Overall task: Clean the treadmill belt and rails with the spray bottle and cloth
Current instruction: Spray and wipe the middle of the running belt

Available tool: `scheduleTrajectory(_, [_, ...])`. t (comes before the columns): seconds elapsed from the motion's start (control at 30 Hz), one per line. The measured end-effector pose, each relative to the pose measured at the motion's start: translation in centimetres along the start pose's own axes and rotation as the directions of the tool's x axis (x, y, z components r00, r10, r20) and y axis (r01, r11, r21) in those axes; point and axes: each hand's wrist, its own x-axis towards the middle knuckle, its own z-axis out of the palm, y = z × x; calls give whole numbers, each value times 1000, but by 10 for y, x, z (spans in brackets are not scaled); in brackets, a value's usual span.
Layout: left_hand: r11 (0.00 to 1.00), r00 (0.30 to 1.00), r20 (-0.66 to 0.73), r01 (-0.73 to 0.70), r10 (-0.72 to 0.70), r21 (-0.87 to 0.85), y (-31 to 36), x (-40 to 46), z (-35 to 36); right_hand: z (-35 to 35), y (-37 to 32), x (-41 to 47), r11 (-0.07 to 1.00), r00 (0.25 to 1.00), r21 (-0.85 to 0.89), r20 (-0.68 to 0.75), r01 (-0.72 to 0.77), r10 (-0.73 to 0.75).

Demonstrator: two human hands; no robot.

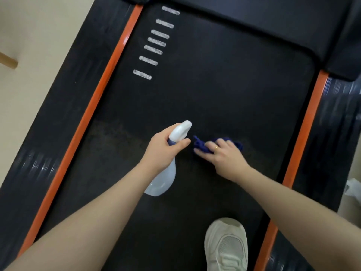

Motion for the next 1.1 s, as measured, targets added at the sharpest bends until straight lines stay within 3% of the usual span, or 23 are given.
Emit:
scheduleTrajectory(0.07, [1000,1000,10,4,-4,17,-3,0,5,-10,23,21,942,942,45,-43,-331,333])
scheduleTrajectory(0.13, [1000,1000,-6,13,-12,12,-5,2,10,-11,32,23,859,862,74,0,-506,507])
scheduleTrajectory(0.2, [999,999,-21,26,-26,19,-4,3,12,-10,13,8,884,887,81,-6,-461,463])
scheduleTrajectory(0.3, [999,999,-24,39,-38,28,1,5,14,2,-24,-26,983,987,95,0,-158,159])
scheduleTrajectory(0.37, [999,999,-27,42,-41,19,3,5,14,2,-21,-31,997,999,75,43,-19,16])
scheduleTrajectory(0.43, [999,999,-33,37,-36,18,3,5,14,-2,5,-19,991,993,59,0,-121,121])
scheduleTrajectory(0.5, [999,999,-29,32,-31,30,2,4,15,-7,31,-5,899,901,121,-56,-422,430])
scheduleTrajectory(0.57, [998,999,-28,36,-35,43,2,4,16,-9,30,-3,826,830,160,-59,-540,554])
scheduleTrajectory(0.63, [998,999,-28,41,-40,44,3,3,17,-5,7,-16,888,889,125,-64,-443,453])
scheduleTrajectory(0.7, [997,999,-15,38,-37,61,5,3,17,5,-17,-34,967,976,141,-15,-212,216])
scheduleTrajectory(0.8, [995,1000,25,14,-16,100,5,3,21,4,-4,-38,980,994,188,81,62,-78])
scheduleTrajectory(0.83, [994,999,35,9,-13,110,4,2,22,3,7,-32,980,994,195,91,38,-57])
scheduleTrajectory(0.9, [991,998,61,7,-15,131,2,0,25,3,26,-18,944,968,213,52,-252,247])
scheduleTrajectory(0.97, [988,996,83,0,-13,153,2,-2,26,-5,25,-9,799,822,233,6,-555,569])
scheduleTrajectory(1.0, [987,996,91,-2,-13,162,4,-2,26,-10,18,-11,792,812,203,27,-576,584])
scheduleTrajectory(1.03, [986,995,95,-3,-13,167,5,-2,26,-11,9,-17,837,853,164,83,-522,516])
scheduleTrajectory(1.1, [985,995,96,-4,-13,175,8,-1,26,-10,-6,-35,948,952,160,182,-274,244])
